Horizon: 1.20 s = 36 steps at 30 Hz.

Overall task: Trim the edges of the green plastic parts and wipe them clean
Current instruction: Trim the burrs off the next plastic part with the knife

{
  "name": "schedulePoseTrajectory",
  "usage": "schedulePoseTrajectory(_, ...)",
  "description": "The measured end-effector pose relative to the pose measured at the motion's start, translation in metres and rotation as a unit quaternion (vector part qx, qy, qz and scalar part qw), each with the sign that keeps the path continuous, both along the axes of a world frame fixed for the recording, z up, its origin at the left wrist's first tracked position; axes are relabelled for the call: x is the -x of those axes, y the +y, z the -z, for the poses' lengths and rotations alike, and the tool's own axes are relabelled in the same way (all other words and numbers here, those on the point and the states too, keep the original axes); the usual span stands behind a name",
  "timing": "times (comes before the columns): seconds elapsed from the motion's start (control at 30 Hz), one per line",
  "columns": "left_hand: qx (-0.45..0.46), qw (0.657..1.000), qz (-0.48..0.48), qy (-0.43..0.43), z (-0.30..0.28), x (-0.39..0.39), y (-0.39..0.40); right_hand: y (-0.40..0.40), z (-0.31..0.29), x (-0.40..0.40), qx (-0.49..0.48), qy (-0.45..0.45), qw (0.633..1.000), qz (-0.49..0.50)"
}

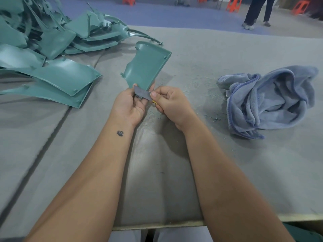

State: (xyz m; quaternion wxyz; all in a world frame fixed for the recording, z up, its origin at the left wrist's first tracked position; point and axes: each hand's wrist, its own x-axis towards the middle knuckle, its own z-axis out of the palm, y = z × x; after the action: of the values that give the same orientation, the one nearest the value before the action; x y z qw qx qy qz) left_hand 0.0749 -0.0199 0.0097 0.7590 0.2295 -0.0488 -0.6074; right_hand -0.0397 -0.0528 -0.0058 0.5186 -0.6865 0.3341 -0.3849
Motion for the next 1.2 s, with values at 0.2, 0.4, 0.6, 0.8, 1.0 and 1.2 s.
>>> schedulePoseTrajectory(0.2,0.013,1.0,0.009,-0.012,0.002,0.0,0.002,0.0,-0.001,0.002,-0.006,-0.013,1.0,0.01)
schedulePoseTrajectory(0.4,-0.003,0.999,0.007,-0.032,0.002,0.0,0.003,-0.001,0.0,0.003,-0.007,-0.037,0.999,0.032)
schedulePoseTrajectory(0.6,-0.002,1.0,0.009,-0.018,0.001,-0.003,0.009,-0.01,-0.001,0.008,-0.069,-0.127,0.986,0.079)
schedulePoseTrajectory(0.8,-0.023,0.998,0.011,-0.064,0.001,-0.008,0.011,-0.018,-0.005,0.015,-0.189,-0.272,0.936,0.117)
schedulePoseTrajectory(1.0,-0.043,0.995,0.011,-0.086,0.003,-0.01,0.008,-0.02,-0.009,0.024,-0.21,-0.324,0.908,0.163)
schedulePoseTrajectory(1.2,-0.047,0.992,0.007,-0.113,0.004,-0.012,0.006,-0.013,-0.015,0.023,-0.129,-0.231,0.946,0.186)
